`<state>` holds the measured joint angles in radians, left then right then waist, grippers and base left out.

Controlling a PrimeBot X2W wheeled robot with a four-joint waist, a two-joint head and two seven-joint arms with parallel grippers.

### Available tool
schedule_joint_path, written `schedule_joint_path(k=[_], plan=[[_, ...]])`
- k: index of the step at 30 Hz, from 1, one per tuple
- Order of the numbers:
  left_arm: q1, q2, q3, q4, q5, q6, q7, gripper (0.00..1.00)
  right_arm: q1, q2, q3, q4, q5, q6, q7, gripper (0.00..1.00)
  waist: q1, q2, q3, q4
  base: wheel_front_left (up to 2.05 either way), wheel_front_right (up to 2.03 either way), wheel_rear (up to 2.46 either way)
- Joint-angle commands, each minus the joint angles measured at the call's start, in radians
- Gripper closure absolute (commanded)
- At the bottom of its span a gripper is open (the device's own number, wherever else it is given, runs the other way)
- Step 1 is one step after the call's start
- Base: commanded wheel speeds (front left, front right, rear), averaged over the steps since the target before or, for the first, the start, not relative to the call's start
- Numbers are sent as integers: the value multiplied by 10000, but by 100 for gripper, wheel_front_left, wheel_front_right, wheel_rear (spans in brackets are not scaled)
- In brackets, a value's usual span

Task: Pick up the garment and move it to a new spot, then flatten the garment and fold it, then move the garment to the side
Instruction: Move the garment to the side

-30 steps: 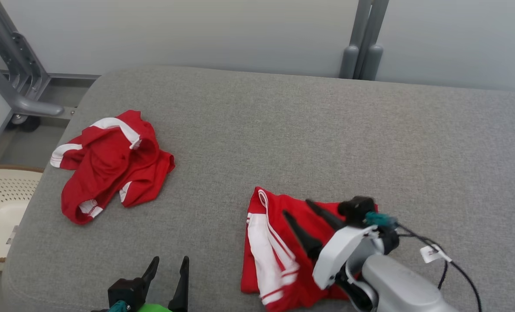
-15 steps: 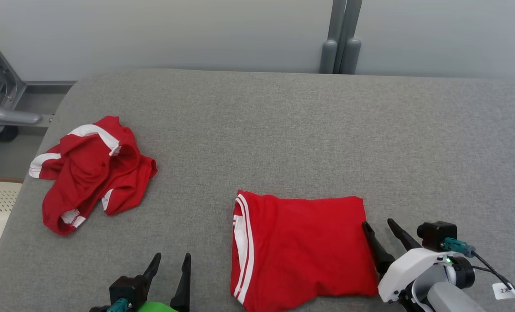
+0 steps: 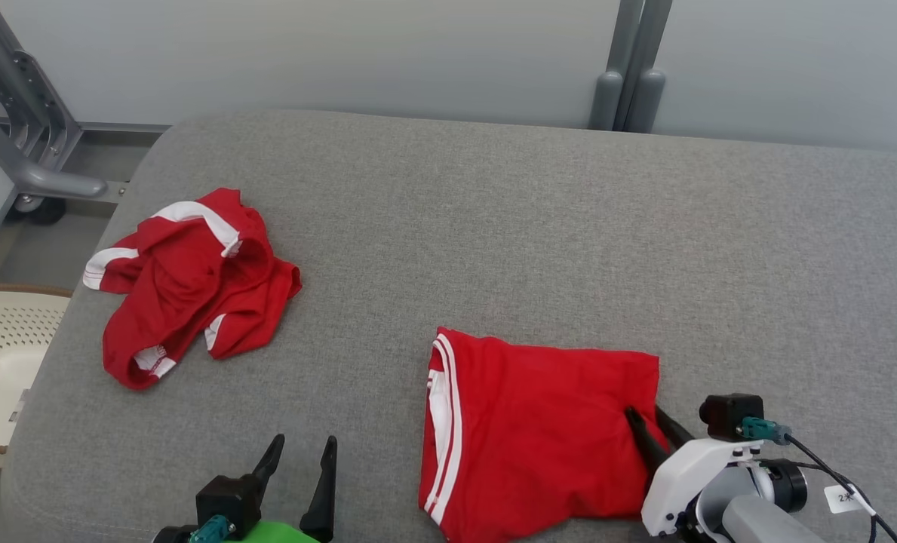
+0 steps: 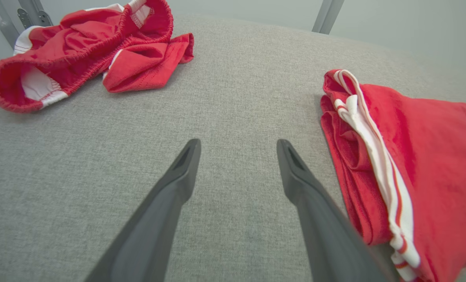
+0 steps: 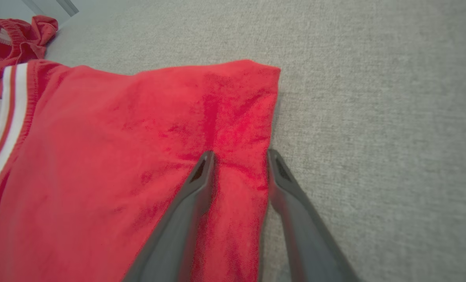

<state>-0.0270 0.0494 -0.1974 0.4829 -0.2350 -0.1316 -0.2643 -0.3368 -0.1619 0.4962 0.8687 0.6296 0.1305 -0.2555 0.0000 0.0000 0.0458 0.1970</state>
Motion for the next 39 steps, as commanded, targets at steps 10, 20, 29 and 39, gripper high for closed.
schedule_joint_path(k=[10, 20, 29, 39], plan=[[-27, 25, -17, -490, 340, 20, 6, 0, -714, -629, -743, -69, -299, -8, -92, 100, 0, 0, -134, -748, 0, 0, 0], [-164, 25, -113, -923, 303, 20, 6, 0, -600, -580, -1580, -164, -971, -8, -99, 100, 0, 0, -272, -2750, 0, 0, 0], [-610, 26, -414, -1226, 305, 20, 6, 0, -725, -413, -1540, -189, -1265, -6, -95, 100, 0, 0, -101, -4855, 0, 0, 0], [-1089, 29, -917, -1428, 561, 20, 6, 0, -715, -228, -1401, -304, -1135, -7, -94, 100, 0, 0, 208, -6675, 0, 0, 0]])
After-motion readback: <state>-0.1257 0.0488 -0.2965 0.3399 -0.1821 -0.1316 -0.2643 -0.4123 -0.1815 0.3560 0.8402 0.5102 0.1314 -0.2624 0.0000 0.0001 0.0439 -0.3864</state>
